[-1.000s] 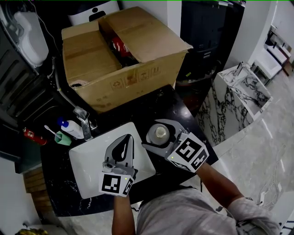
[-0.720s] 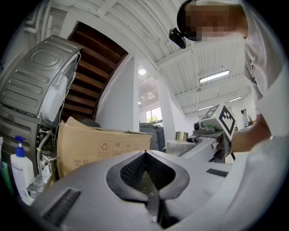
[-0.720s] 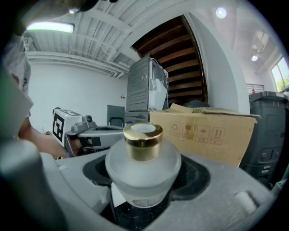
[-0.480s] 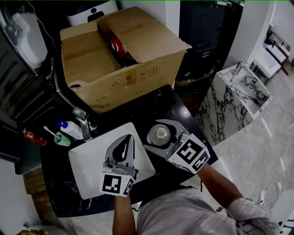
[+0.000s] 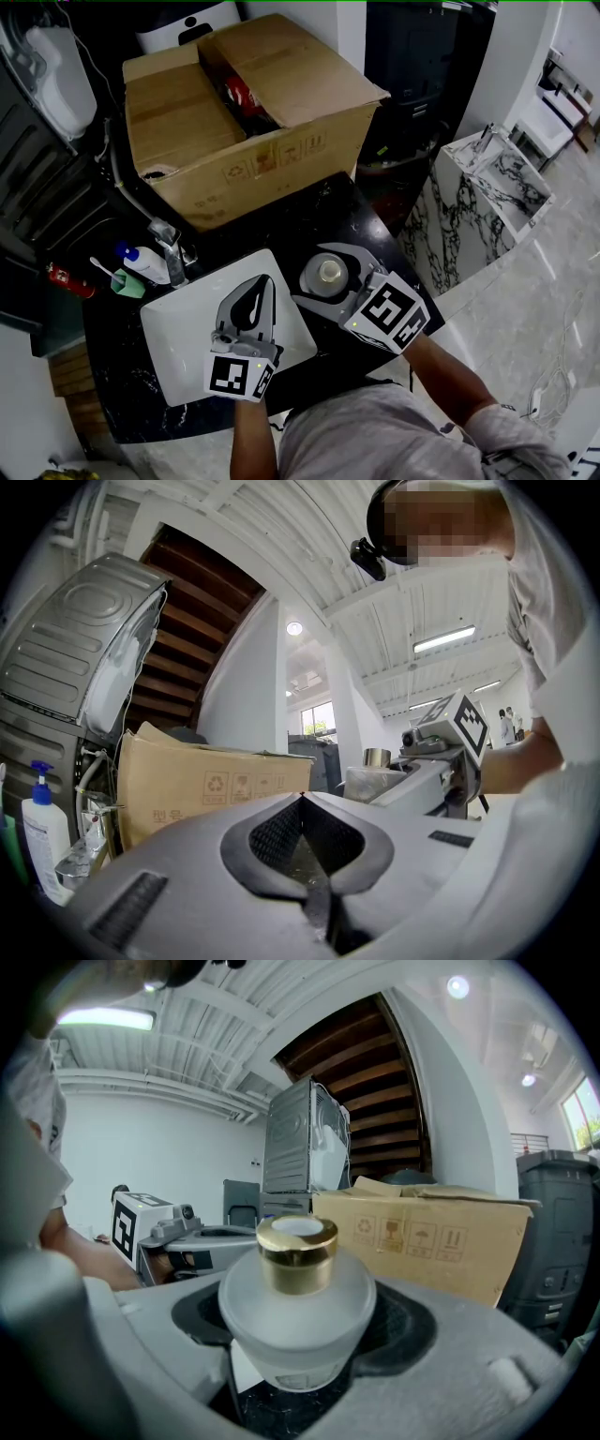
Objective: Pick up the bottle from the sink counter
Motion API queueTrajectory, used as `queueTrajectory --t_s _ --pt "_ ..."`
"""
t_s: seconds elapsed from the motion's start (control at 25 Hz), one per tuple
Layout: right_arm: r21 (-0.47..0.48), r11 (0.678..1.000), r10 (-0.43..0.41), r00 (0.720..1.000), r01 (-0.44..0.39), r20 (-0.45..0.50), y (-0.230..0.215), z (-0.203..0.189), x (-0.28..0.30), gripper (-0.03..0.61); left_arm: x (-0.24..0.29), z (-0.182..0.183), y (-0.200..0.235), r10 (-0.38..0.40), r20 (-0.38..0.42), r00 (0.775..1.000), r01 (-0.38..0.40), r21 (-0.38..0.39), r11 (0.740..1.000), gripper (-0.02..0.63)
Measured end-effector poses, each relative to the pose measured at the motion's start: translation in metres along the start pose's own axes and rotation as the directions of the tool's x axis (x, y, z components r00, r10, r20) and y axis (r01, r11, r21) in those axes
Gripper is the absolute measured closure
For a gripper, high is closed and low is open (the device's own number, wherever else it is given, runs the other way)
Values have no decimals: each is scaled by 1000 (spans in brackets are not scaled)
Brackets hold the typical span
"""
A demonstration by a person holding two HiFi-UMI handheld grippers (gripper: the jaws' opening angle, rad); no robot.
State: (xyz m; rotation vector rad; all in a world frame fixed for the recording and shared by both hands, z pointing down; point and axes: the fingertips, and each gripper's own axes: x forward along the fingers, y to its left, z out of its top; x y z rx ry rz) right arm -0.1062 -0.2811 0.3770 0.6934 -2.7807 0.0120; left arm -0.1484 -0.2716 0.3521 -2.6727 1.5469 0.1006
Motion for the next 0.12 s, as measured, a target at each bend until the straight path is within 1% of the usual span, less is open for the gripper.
queueTrajectory --t_s 0.12 --pt "1 1000 -1 1000 1 1 1 0 -1 241 -1 0 0 -2 0 1000 2 2 1000 612"
